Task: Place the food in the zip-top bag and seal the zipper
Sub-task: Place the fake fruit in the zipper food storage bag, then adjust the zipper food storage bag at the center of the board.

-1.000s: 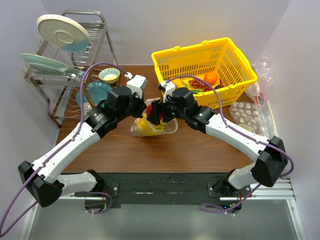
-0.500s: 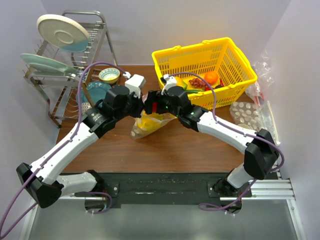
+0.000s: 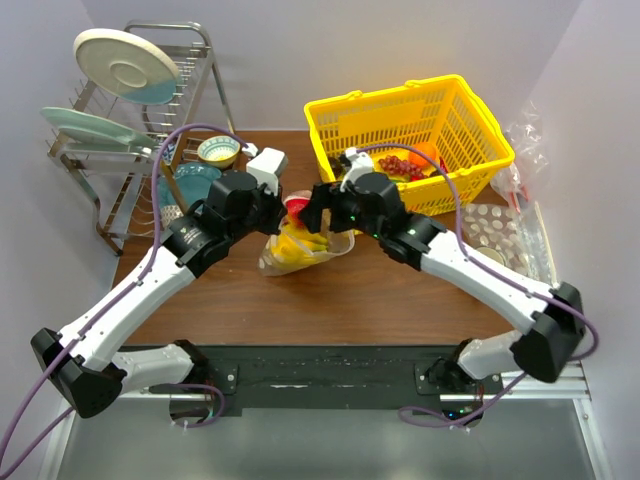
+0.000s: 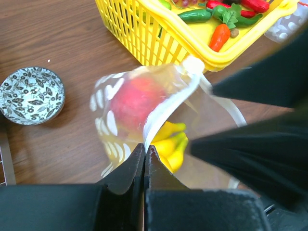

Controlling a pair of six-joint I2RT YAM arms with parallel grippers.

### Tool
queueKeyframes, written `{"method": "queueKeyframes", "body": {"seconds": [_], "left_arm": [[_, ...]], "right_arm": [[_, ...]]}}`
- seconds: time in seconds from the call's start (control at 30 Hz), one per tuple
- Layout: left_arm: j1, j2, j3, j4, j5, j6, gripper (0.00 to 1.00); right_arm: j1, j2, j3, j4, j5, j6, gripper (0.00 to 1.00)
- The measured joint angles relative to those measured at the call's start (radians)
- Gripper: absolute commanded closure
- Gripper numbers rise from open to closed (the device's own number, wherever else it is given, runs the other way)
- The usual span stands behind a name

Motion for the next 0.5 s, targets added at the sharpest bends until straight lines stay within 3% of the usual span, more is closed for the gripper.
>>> {"method": "queueKeyframes", "body": {"seconds": [0.23, 0.5], "left_arm": [[0.000, 0.008, 0.000, 0.000, -0.006, 0.000, 1.00], [0.000, 0.012, 0.019, -0.017, -0.012, 0.003, 1.00]], "right_arm": [[0.000, -0.171, -0.070, -0.153, 0.062, -0.049, 0.23], [-0.001, -0.192, -0.273, -0.211, 0.025, -0.031, 0.25]]}}
